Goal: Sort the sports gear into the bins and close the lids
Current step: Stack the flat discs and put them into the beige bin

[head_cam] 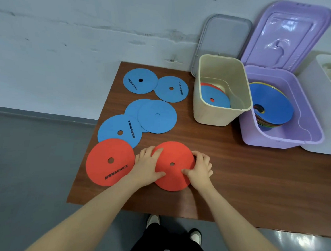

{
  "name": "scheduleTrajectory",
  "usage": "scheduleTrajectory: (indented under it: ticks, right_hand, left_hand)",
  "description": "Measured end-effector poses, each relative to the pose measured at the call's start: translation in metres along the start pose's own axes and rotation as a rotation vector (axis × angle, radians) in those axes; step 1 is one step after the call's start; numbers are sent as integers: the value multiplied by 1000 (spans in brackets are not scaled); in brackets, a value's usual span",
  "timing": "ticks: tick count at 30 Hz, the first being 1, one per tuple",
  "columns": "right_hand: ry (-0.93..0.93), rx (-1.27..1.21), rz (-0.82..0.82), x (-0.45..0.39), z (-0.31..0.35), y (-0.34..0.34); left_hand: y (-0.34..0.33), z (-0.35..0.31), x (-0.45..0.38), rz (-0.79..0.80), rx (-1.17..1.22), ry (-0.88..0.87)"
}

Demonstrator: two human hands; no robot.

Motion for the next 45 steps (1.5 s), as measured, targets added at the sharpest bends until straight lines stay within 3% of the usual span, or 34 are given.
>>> scheduleTrajectory:
  ticks: [7,17,26,33,37,45]
  right_hand:
    - [161,-84,-70,13,11,3]
    - [336,62,-103,24,32,24]
    - [550,32,-346,6,108,123]
    - [557,-33,-460,-45,131,207]
    - [531,48,-512,-88,128,246]
    - [378,373,-411,-181,98,255]
  left_hand:
    - [0,0,-4,-15,-23,-26]
    - [20,-18,-2,-91,79,-126]
    - [116,-74,-20,-363,53,-260]
    - [183,-148,-70,-545,-53,-335]
    - [190,-184,-119,-527,-137,-330]
    - [166,-208,-214,-323,-295,-260]
Point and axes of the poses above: each hand's wrist, its own x-axis away from the middle knuckle, its own y-axis out of the back of the hand, z = x × y, the point moved 9 cm from there along -x, towards the middle knuckle, and after that the axes turned 7 degrees about x, right-handed, at the moved point
